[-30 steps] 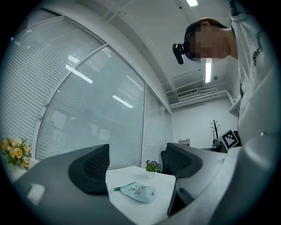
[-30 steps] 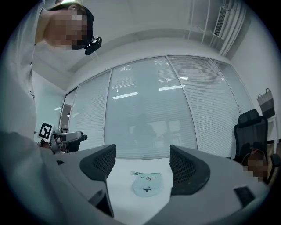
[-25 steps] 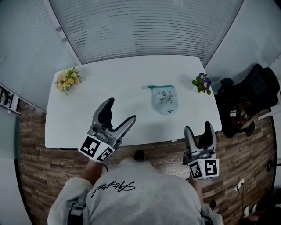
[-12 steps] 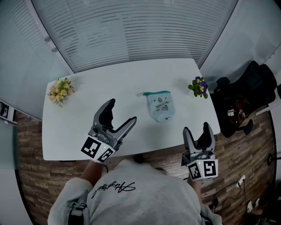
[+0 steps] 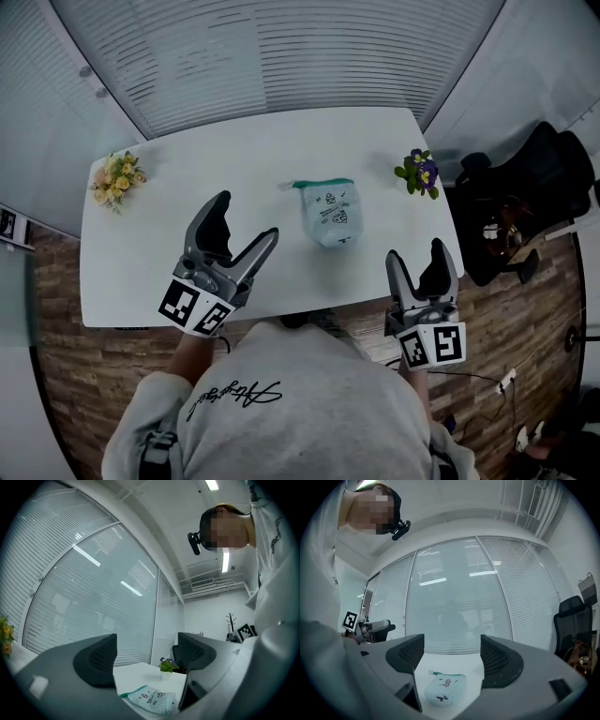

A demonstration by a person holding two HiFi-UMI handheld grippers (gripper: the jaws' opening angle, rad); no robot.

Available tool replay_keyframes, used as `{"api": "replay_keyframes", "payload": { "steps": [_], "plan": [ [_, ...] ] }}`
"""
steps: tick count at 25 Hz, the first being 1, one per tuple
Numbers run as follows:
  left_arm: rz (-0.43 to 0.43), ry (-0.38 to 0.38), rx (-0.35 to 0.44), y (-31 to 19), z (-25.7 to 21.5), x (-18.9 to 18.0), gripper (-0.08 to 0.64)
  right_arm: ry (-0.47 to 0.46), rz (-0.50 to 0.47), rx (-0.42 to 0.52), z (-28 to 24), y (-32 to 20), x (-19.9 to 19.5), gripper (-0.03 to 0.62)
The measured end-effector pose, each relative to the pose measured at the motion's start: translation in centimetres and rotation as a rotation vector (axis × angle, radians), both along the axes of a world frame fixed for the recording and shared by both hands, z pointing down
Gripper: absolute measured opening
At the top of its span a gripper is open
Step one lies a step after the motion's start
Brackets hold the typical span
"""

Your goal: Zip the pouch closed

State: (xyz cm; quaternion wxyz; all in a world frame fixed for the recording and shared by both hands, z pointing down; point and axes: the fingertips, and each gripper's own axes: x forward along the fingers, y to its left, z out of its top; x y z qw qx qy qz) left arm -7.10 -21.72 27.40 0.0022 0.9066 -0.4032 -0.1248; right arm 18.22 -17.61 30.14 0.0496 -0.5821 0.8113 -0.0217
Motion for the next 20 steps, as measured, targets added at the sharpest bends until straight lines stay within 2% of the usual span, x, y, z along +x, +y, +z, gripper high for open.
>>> {"api": "replay_keyframes", "payload": {
  "steps": [7,14,17,20],
  "plan": [
    [-0.058,0.008,-0.004,-1.3,-0.3,1.8,0.393,0.016,-0.062,0.018,-0.7,-2.8,1.7,0.348],
    [-0.072,-0.006,-0.015,-1.6,0.2,3.9,0.391,0.057,-0.108,-0.017,0.8,-5.0,3.1,0.342],
    [-0.094,0.002,-0.039,-1.8,1.0,3.6,0.391,0.092,-0.141,-0.034,1.9,-6.4,2.7,0.341],
    [-0.12,0.003,-0.053,-1.9,1.4,3.3,0.39,0.167,-0.178,-0.052,3.6,-8.0,2.1,0.338]
  ]
}}
